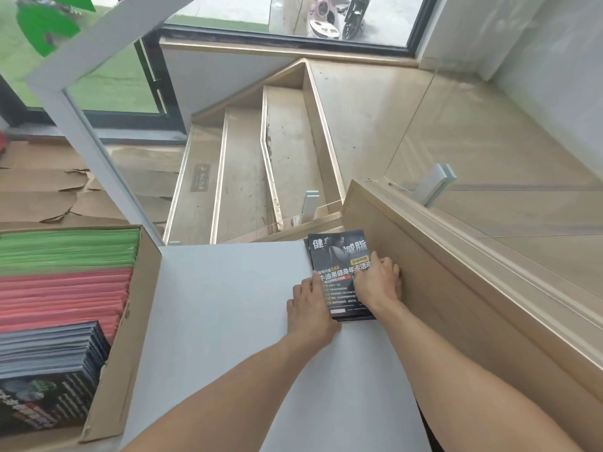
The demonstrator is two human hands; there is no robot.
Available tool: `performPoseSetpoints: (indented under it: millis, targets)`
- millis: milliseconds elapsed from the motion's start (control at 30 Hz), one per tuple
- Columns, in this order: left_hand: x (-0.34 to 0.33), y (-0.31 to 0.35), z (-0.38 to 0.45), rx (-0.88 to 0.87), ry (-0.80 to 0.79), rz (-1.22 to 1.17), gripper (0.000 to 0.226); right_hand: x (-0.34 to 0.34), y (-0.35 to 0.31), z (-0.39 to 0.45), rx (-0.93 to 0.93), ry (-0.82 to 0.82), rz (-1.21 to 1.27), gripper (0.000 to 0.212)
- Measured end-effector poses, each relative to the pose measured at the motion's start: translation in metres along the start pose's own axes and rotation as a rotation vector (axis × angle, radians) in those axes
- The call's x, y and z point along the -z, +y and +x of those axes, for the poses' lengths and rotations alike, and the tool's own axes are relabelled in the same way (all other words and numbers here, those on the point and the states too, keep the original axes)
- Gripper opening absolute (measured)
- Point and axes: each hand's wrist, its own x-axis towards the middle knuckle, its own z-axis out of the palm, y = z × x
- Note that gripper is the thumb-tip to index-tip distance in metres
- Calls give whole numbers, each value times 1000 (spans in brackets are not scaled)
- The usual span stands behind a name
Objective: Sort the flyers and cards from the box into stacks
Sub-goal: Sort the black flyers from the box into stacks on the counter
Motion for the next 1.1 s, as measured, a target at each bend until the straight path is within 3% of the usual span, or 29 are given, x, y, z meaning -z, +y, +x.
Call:
performPoseSetpoints:
  millis: [133,233,567,967,1100]
  targets:
    - [1,-2,2,3,4,-47,115,1,-6,7,-8,-165,105,82]
    - [5,1,3,-1,-35,-65,127,6,-13,19,26,-239,103,90]
    - [10,2,10,-1,-25,-74,135,19,-48,85,285,-490,-290,72]
    - [0,-5,12,0,-49,-177,111,25,-51,88,297,-449,-297,44]
    - [-1,-6,11,2,-82,-227,111,23,-55,90,292,-455,-299,55]
